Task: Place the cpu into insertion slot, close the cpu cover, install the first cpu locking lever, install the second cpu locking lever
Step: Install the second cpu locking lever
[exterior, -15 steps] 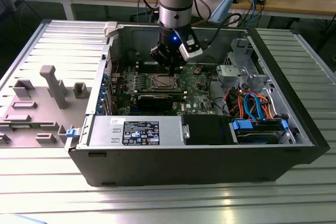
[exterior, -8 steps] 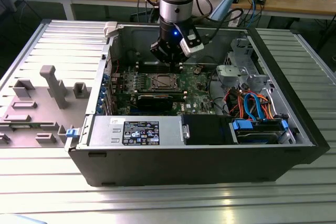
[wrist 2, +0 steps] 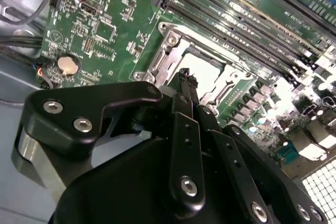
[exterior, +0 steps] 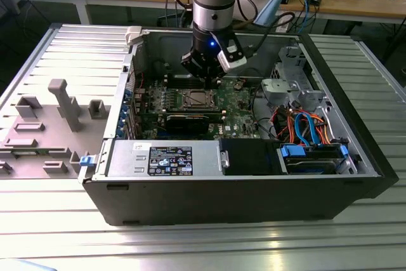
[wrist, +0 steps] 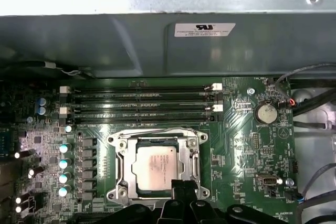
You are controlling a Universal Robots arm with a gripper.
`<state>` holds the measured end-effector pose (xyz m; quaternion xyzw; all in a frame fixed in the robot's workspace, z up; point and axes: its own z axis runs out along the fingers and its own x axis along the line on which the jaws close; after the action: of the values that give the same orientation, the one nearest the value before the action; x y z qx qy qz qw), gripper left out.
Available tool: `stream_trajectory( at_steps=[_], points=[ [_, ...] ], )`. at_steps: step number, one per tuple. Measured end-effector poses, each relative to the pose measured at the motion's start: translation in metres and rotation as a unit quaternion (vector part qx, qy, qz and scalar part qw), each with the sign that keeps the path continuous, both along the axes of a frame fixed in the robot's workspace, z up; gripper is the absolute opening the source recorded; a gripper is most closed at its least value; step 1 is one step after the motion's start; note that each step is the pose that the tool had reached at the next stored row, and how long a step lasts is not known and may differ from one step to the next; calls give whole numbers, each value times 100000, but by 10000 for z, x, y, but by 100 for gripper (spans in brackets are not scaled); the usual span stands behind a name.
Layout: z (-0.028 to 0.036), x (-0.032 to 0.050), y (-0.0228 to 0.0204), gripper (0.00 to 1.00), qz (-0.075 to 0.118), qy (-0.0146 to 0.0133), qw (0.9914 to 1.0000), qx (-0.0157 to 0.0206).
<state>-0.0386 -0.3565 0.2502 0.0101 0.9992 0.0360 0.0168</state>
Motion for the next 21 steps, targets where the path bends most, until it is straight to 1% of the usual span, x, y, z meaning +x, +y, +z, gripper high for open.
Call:
stream_trajectory(
  at_steps=[1,2,5,7,9,11,13,14,17,21],
  points=[
    [0,0,-12,11,1,88,100000,116],
    [0,0,-25,11,-1,135,100000,120],
    [0,-1,-140,11,-6,241,100000,119],
    [0,-1,-163,11,-4,277,100000,118],
    [0,-1,-184,11,-4,394,99999,123],
    [0,-1,-210,11,0,800,99997,122],
    [0,-2,-226,11,-5,1012,99995,120],
    [0,-5,-247,11,-2,1110,99994,113],
    [-10,-23,-306,11,-8,1146,99993,207],
    [-26,-77,-337,11,149,1150,99993,282]
  ],
)
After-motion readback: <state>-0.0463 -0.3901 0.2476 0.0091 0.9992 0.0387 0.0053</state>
